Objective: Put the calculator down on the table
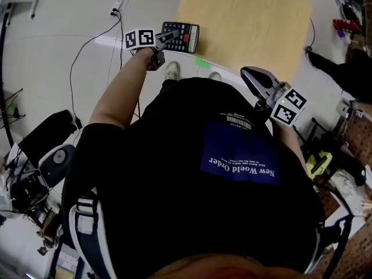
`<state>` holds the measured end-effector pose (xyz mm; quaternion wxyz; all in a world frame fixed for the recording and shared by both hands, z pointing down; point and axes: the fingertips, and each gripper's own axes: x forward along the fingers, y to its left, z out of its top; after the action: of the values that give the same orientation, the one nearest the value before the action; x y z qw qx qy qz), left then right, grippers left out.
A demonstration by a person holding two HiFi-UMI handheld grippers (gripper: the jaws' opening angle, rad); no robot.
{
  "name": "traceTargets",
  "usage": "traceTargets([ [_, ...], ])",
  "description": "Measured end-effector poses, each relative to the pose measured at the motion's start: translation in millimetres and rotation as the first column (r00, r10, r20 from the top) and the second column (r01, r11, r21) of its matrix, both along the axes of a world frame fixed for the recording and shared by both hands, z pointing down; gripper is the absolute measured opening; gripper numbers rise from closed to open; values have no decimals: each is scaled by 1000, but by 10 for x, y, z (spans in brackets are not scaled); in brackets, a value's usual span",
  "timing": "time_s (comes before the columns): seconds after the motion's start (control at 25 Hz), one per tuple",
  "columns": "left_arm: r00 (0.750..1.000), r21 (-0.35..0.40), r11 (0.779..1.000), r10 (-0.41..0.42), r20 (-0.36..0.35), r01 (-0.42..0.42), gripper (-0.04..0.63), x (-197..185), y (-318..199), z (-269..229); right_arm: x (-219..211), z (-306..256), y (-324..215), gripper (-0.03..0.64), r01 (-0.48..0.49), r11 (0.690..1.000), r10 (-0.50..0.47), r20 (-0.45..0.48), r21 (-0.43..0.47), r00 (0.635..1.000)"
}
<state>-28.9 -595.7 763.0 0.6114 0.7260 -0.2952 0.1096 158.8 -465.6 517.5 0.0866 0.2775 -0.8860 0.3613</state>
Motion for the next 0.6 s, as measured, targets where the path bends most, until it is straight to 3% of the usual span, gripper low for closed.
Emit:
traceTargets([
  [0.24,996,-19,999,-48,-75,46,284,-6,174,-203,130,-161,191,-12,6,1000,-6,0,6,1000],
  [0.48,982,-7,995,-98,-161,98,284,-329,-313,-77,-180,-11,-263,-12,-1,1000,1,-13,-5,1000],
  [0.6,975,-6,992,-129,-181,130,284,-394,-293,-97,-173,-48,-222,-12,8,1000,-9,-15,-4,1000],
])
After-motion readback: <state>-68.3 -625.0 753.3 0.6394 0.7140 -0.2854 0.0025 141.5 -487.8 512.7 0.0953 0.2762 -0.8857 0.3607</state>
